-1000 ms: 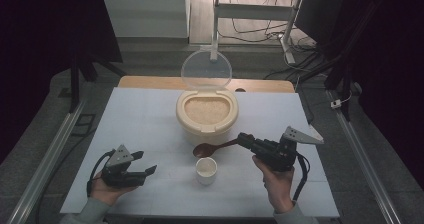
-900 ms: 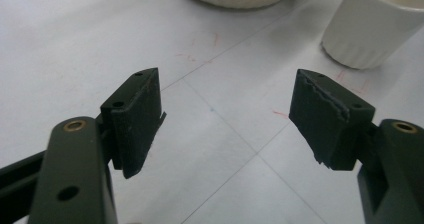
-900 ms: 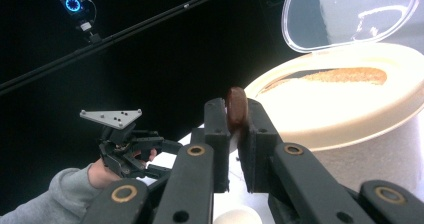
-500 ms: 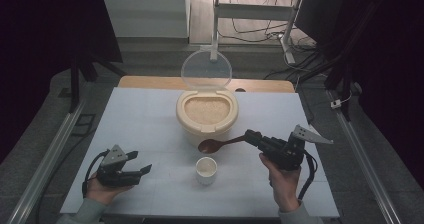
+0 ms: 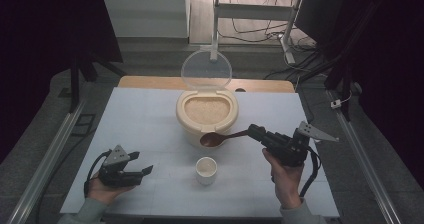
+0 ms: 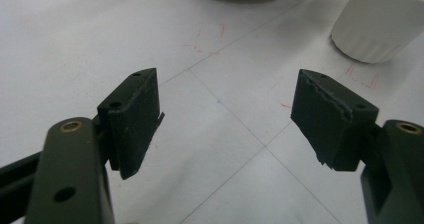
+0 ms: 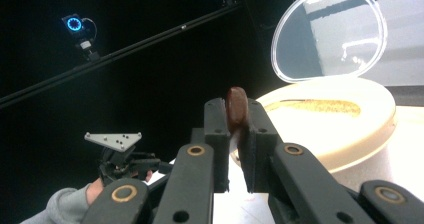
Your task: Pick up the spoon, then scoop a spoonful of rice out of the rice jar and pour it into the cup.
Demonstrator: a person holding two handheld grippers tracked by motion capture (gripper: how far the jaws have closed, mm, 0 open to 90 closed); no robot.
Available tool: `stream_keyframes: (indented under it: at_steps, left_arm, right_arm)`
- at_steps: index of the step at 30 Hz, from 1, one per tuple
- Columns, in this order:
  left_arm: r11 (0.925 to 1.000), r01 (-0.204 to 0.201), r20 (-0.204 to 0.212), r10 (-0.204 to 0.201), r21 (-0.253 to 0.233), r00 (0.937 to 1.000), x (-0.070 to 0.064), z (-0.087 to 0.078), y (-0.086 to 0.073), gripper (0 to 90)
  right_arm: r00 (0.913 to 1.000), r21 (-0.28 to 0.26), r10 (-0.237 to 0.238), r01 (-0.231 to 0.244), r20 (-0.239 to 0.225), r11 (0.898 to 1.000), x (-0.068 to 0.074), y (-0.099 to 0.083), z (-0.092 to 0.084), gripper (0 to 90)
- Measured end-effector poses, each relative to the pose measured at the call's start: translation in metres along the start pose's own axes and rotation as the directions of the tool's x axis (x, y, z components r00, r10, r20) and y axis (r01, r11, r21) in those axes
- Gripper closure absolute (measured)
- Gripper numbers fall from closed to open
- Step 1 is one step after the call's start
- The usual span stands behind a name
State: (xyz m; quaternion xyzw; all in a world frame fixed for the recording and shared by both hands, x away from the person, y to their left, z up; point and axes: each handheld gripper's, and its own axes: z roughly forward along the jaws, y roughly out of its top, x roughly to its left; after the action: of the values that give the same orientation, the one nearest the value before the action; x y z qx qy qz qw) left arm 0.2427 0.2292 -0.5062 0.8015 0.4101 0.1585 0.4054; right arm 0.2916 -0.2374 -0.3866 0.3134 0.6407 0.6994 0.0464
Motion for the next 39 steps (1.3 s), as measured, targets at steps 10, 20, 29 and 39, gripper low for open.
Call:
stream_keyframes:
  at_steps: [10,20,29,39]
  left_arm:
    - [0.9999,-0.005,0.006,0.004,0.01,1.0,0.0,0.003,0.002,26.2]
    - [0.9998,-0.01,0.015,0.009,0.018,0.9998,-0.002,0.005,0.002,25.6]
    - [0.9998,-0.002,0.013,0.002,0.018,0.9999,-0.001,0.005,0.002,25.2]
    - [0.9999,-0.002,0.013,0.001,0.017,0.9999,-0.001,0.005,0.002,25.0]
  right_arm:
    - [0.9996,-0.041,-0.015,0.016,0.026,0.999,-0.007,0.019,0.005,82.9]
    - [0.9944,-0.036,-0.015,0.019,0.104,0.999,-0.028,0.037,0.021,82.9]
    - [0.9795,0.021,-0.081,0.078,0.185,0.997,-0.036,0.049,0.041,82.9]
    - [0.9439,0.086,-0.178,0.16,0.278,0.983,-0.038,0.055,0.057,82.9]
